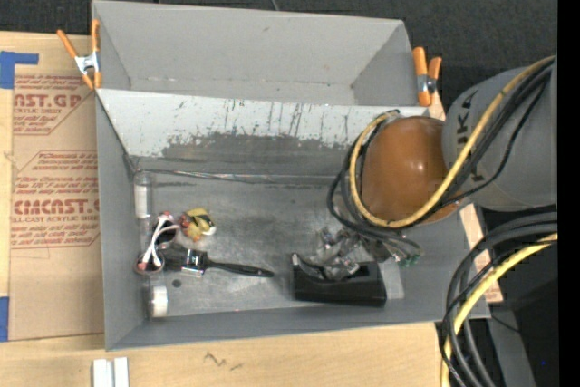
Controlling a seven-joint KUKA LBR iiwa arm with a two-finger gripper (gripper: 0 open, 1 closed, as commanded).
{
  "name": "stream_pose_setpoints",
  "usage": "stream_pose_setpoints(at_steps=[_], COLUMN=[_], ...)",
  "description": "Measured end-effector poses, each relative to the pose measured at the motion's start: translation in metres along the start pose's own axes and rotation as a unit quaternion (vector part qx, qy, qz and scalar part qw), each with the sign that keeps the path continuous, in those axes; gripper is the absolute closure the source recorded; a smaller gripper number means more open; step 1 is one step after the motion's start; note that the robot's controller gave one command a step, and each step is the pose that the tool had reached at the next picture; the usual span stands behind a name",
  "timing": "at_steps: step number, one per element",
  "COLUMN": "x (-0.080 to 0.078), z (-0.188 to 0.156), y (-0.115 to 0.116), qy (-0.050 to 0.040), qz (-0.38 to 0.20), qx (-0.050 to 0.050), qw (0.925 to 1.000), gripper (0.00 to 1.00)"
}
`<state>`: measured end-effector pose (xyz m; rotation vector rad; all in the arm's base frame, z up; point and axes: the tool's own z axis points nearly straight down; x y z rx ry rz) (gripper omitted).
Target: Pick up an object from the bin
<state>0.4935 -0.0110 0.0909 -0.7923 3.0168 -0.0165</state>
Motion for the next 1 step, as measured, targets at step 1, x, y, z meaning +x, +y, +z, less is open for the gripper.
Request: stream_pose_setpoints(at_steps=[1], x=[-0.0001], z=[0.0001], y=[0.0001], qy=[-0.0002], qz=[0.0], qx=[0.0], qw=[1.0], gripper=[1.0])
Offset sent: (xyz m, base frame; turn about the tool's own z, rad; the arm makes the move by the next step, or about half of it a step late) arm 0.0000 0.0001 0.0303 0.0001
